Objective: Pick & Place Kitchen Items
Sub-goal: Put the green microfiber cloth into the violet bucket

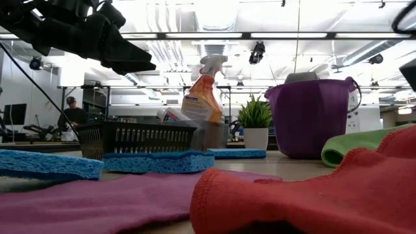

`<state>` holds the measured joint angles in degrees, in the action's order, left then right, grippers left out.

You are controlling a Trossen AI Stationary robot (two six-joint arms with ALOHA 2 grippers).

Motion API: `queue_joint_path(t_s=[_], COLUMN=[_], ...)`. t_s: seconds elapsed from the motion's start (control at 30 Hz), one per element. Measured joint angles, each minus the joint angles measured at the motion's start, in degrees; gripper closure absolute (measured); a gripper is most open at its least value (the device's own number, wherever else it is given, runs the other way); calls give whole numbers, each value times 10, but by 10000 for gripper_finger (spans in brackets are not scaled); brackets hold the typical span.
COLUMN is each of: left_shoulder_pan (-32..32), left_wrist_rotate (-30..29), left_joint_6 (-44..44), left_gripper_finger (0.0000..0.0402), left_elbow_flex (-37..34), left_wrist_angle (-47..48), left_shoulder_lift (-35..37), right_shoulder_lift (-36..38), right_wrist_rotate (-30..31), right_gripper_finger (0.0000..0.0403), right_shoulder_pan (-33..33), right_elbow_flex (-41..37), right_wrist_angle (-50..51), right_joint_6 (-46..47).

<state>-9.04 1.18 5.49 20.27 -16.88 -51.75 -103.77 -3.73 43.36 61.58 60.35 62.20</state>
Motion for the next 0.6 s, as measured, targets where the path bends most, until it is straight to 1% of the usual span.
queue_joint_path(t_s=[0.1, 0.17, 0.23, 0.33, 0.4, 0.43, 0.6], left_shoulder_pan=[0, 0, 0, 0, 0, 0, 0], left_wrist_rotate=[2, 2, 4, 4, 4, 4, 4], left_joint_6=[0, 0, 0, 0, 0, 0, 0], left_gripper_finger=[66, 66, 66, 66, 66, 66, 66], left_elbow_flex=[0, 0, 0, 0, 0, 0, 0], left_wrist_angle=[0, 0, -1, -3, -3, -4, -5], left_shoulder_lift=[0, 0, 0, 0, 0, 0, 0], right_shoulder_lift=[-16, -24, -29, -26, -19, -15, 12], right_wrist_rotate=[-10, -19, -29, -32, -34, -31, 14], right_gripper_finger=[120, 148, 192, 281, 347, 365, 383], right_shoulder_pan=[3, 5, 4, 5, 7, 9, 16], right_elbow_flex=[1, 2, 2, 2, 1, 1, 3], right_wrist_angle=[-11, -20, -30, -46, -54, -57, -63], right_joint_6=[-11, -20, -26, -28, -32, -37, -36])
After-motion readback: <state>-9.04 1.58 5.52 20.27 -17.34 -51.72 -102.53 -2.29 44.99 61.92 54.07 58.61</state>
